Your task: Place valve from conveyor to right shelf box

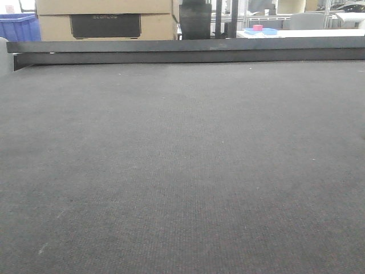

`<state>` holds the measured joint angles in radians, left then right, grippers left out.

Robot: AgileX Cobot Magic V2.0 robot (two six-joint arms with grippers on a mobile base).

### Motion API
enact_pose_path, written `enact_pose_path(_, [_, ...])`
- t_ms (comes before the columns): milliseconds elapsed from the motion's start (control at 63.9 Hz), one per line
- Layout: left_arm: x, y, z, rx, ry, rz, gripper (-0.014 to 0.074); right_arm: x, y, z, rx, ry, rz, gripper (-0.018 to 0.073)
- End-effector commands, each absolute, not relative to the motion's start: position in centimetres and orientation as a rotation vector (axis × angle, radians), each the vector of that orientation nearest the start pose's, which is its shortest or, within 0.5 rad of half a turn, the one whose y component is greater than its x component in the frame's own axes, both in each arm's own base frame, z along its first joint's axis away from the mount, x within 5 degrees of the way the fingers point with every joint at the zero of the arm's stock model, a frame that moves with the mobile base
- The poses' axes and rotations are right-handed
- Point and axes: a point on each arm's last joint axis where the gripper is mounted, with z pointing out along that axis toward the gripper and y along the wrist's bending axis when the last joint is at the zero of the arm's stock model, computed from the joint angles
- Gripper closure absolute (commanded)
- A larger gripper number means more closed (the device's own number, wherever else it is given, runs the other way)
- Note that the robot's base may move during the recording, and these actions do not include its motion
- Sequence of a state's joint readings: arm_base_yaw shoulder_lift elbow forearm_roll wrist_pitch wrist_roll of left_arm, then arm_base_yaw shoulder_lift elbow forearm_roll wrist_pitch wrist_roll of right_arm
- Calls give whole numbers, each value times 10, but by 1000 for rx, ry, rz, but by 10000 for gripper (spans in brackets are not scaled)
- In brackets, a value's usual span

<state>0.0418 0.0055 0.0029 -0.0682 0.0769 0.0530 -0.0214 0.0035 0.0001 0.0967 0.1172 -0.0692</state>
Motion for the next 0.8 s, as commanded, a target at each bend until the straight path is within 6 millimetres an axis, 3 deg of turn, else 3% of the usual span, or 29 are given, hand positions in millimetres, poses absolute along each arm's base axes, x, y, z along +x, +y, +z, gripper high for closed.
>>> enact_pose_path(0, [56, 2, 207, -48, 1546, 18, 707, 56, -1, 205, 34, 1579, 4, 722])
enact_pose_path(782, [56, 2, 209, -49, 1524, 19, 707, 56, -1, 208, 36, 1537, 1, 722])
